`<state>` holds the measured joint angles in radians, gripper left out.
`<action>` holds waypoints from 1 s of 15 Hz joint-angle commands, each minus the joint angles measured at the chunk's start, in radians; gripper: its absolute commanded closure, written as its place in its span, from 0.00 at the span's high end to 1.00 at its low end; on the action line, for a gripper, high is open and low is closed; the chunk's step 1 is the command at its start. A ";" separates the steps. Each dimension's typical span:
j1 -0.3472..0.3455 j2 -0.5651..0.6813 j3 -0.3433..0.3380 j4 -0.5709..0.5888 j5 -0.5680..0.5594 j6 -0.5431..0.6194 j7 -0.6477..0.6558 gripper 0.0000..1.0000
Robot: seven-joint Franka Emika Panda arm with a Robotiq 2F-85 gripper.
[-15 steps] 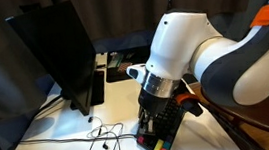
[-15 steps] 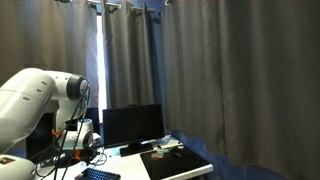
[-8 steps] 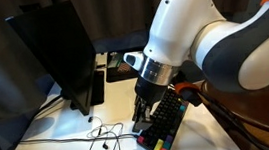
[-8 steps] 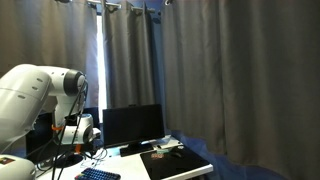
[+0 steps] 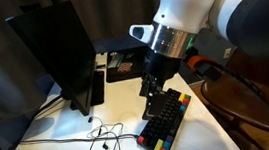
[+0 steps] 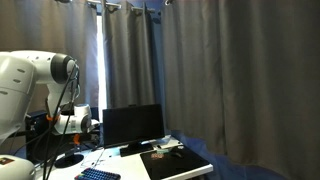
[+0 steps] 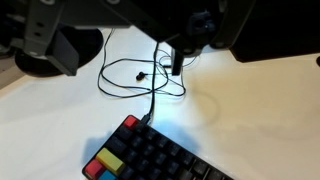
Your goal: Press one black key on the left side of the keyboard
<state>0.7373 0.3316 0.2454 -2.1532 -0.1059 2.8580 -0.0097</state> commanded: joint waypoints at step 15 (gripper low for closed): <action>-0.163 -0.476 0.128 -0.312 0.014 -0.128 0.034 1.00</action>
<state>0.6121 -0.0547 0.3378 -2.3863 -0.1087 2.7256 -0.0055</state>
